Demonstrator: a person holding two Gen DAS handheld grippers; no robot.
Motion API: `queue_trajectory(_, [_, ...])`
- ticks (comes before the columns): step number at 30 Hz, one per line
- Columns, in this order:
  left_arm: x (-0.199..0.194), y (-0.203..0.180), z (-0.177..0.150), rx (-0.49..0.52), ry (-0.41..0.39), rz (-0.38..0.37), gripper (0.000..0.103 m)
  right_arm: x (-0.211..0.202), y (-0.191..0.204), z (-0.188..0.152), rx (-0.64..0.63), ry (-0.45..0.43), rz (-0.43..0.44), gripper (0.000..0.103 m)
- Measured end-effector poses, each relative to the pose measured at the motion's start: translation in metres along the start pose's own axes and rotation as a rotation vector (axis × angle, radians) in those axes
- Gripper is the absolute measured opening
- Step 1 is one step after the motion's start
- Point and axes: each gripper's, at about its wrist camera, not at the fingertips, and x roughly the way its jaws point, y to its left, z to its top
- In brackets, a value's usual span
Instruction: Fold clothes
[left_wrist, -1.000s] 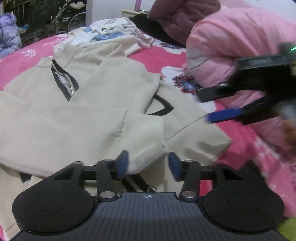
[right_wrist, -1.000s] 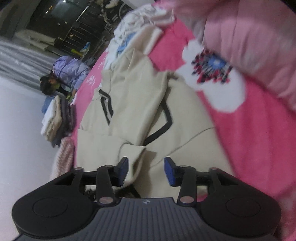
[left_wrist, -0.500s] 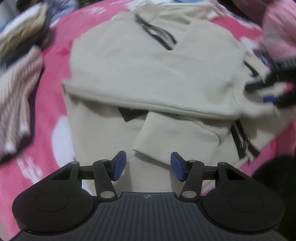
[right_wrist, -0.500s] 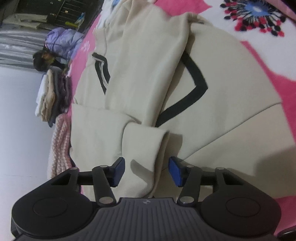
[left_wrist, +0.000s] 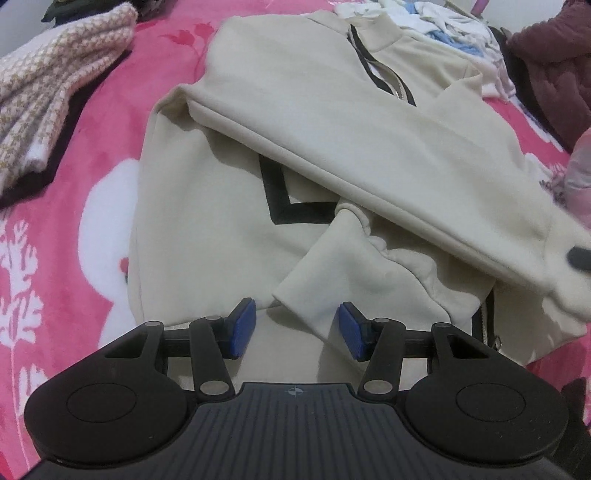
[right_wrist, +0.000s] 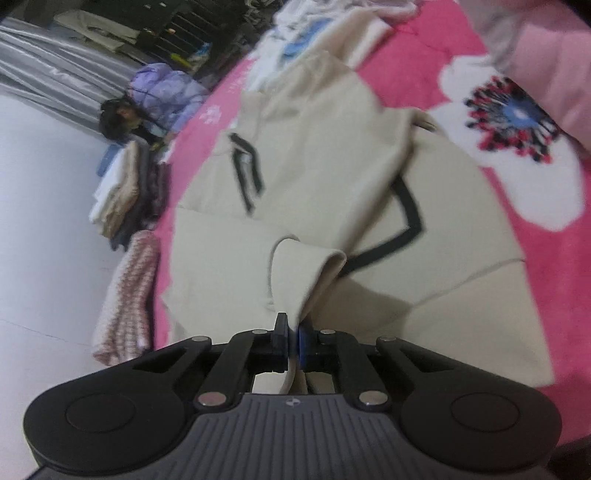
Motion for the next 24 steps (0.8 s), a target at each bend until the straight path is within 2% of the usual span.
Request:
queue_trajectory(4, [-0.002, 0.006, -0.001, -0.001, -0.009, -0.017, 0.051, 0.004, -0.002, -0.003, 0.004, -0.019, -0.005, 0.005])
queue_trajectory(7, [-0.005, 0.013, 0.0, -0.007, -0.01, -0.034, 0.05, 0.015, -0.004, -0.006, -0.068, -0.017, -0.111, 0.005])
queue_trajectory(9, [-0.012, 0.021, 0.002, -0.009, -0.021, -0.039, 0.05, 0.026, -0.011, -0.006, -0.023, 0.007, -0.128, 0.005])
queue_trajectory(12, [-0.032, 0.044, 0.014, -0.04, -0.145, -0.042, 0.05, 0.027, -0.01, -0.007, -0.046, 0.012, -0.151, 0.005])
queue_trajectory(14, [-0.033, 0.057, 0.033, -0.035, -0.208, 0.017, 0.05, 0.03, -0.007, -0.006, -0.059, 0.019, -0.17, 0.005])
queue_trajectory(16, [-0.022, 0.066, 0.056, 0.001, -0.235, 0.09, 0.05, 0.034, -0.007, -0.006, -0.06, 0.03, -0.184, 0.005])
queue_trajectory(18, [-0.005, 0.073, 0.072, 0.054, -0.265, 0.116, 0.05, 0.037, -0.007, -0.005, -0.057, 0.04, -0.193, 0.005])
queue_trajectory(23, [0.04, 0.083, 0.091, 0.179, -0.23, 0.177, 0.05, 0.039, -0.007, -0.004, -0.054, 0.058, -0.207, 0.005])
queue_trajectory(24, [0.039, 0.086, 0.093, 0.175, -0.252, 0.17, 0.05, 0.039, -0.007, -0.004, -0.051, 0.061, -0.208, 0.005])
